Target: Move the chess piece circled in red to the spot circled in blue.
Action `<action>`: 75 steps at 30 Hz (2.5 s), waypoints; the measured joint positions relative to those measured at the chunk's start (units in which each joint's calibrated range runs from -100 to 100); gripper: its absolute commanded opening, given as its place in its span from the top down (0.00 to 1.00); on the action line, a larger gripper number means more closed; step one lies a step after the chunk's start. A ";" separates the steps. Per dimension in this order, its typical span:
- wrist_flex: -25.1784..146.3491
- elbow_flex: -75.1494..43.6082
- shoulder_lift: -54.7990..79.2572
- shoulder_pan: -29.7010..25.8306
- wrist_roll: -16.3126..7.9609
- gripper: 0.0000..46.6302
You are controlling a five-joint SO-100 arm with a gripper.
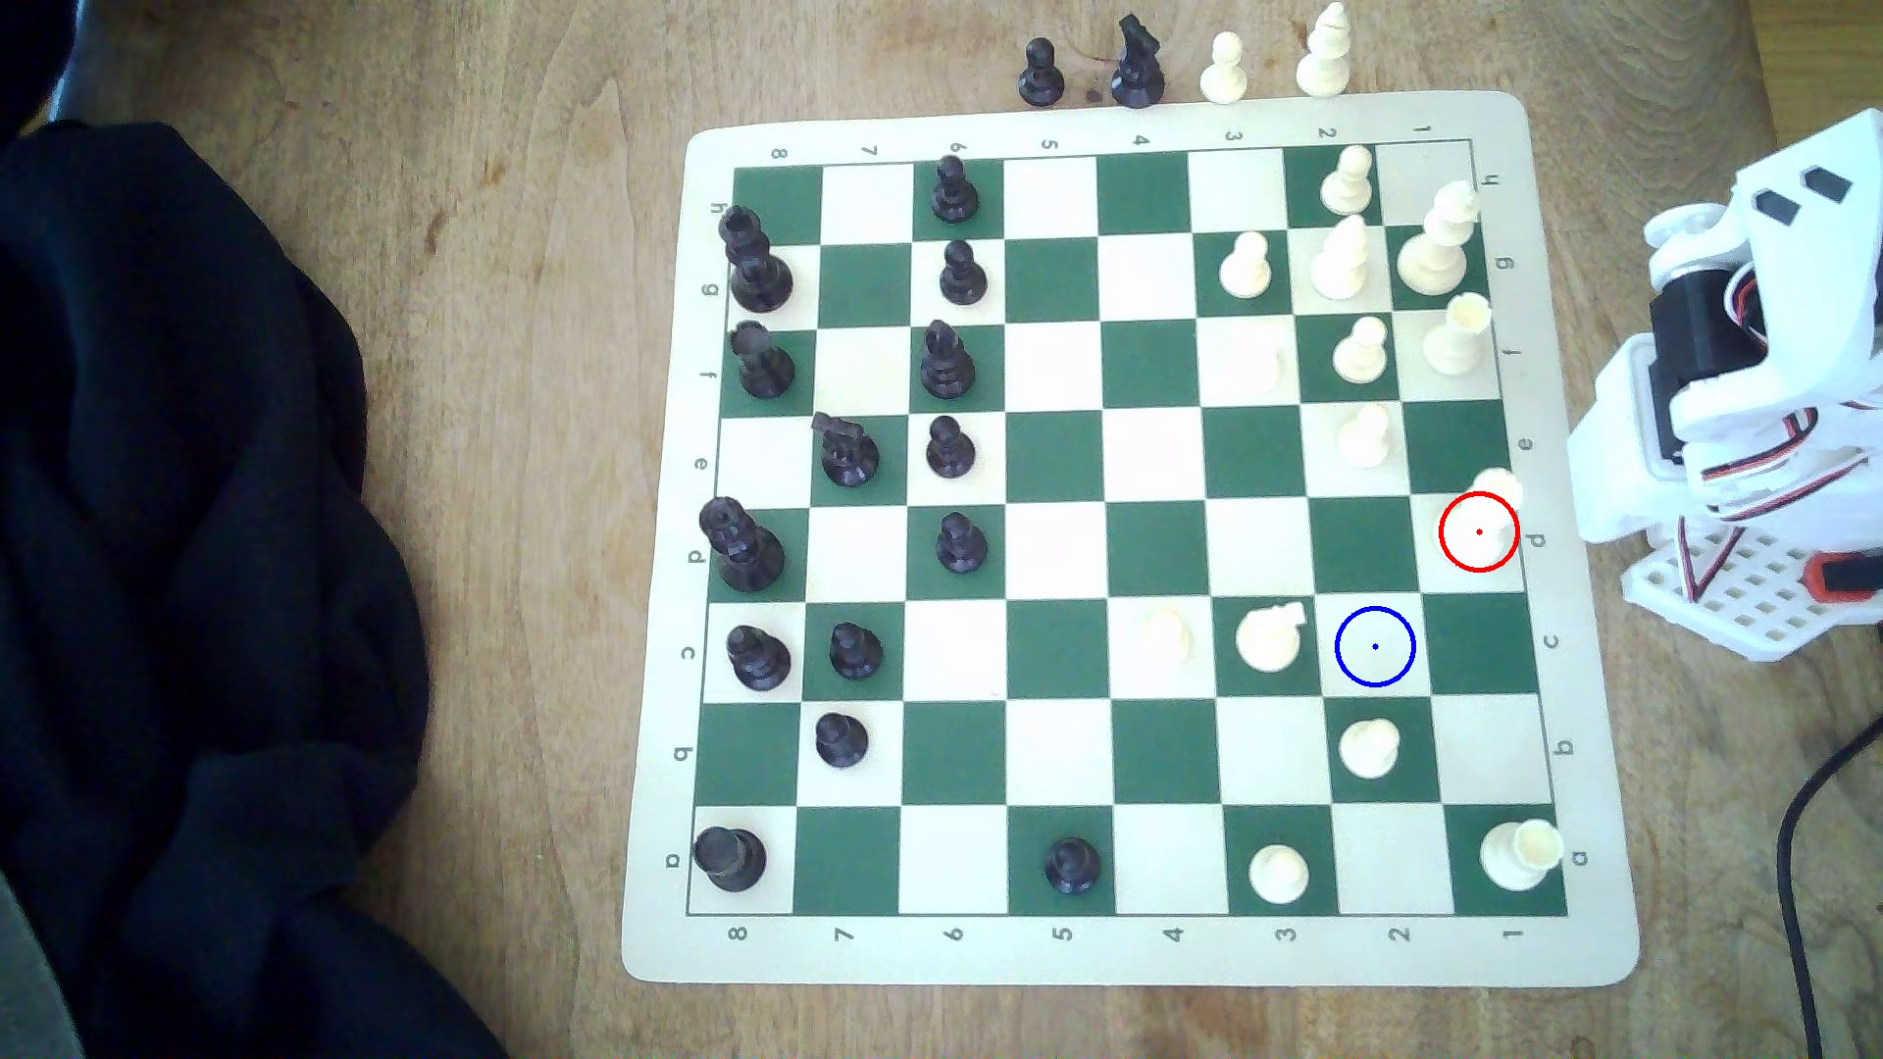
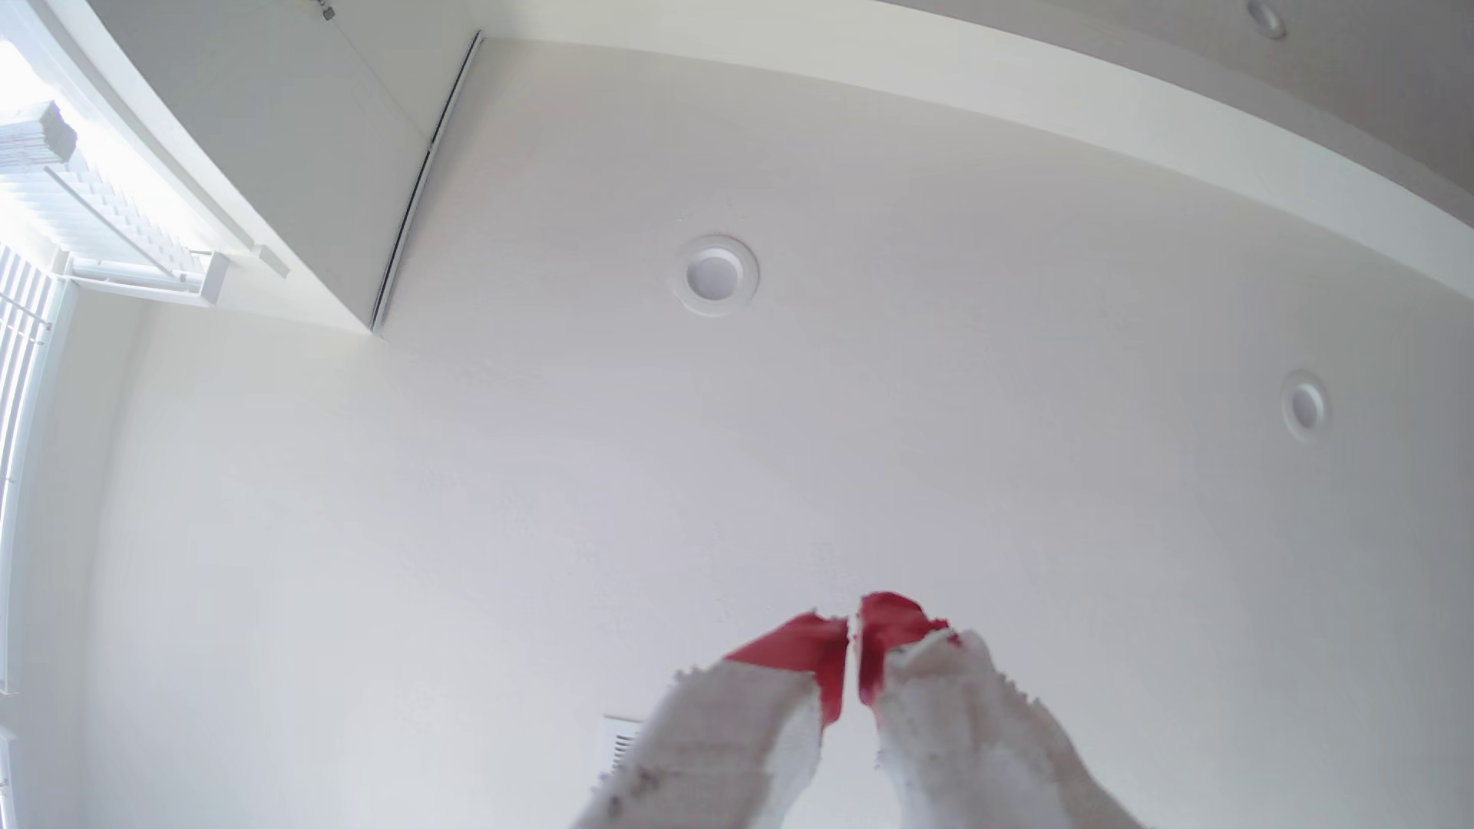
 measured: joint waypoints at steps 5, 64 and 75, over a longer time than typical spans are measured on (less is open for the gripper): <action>0.00 0.00 0.00 0.00 0.00 1.00; 197.29 -58.38 28.74 -4.57 -24.27 0.56; 197.29 -45.46 28.74 -5.75 -19.00 0.61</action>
